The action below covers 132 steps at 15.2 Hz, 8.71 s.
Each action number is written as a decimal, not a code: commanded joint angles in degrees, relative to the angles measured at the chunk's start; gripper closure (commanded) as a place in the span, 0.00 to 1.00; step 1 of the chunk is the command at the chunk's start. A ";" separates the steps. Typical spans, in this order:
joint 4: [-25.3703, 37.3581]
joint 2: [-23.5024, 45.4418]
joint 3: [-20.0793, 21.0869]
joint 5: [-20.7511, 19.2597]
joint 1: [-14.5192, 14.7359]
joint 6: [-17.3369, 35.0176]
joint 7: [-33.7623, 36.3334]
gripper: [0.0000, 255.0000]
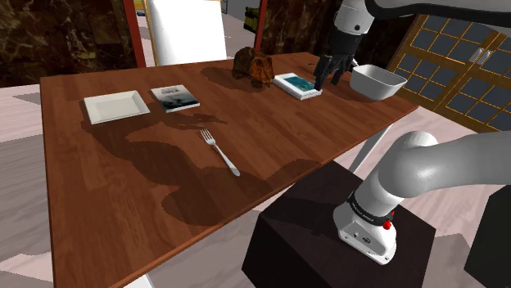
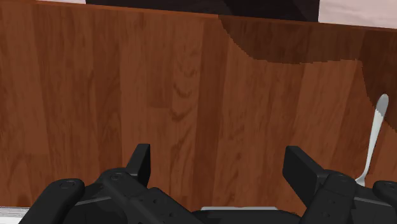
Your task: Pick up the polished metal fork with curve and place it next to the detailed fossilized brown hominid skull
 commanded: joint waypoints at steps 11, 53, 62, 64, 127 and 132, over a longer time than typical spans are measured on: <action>-1.79 12.60 8.73 5.73 3.64 15.20 10.41 0.00; 17.48 57.99 21.58 -4.24 8.20 42.04 36.27 1.00; 18.43 55.21 21.94 -2.67 7.96 38.52 35.19 1.00; 19.02 54.33 22.03 -2.17 7.88 37.11 34.82 1.00; 38.99 43.69 6.46 3.76 -5.98 7.25 2.22 1.00; 42.59 46.71 3.04 3.94 -9.05 6.56 -4.29 1.00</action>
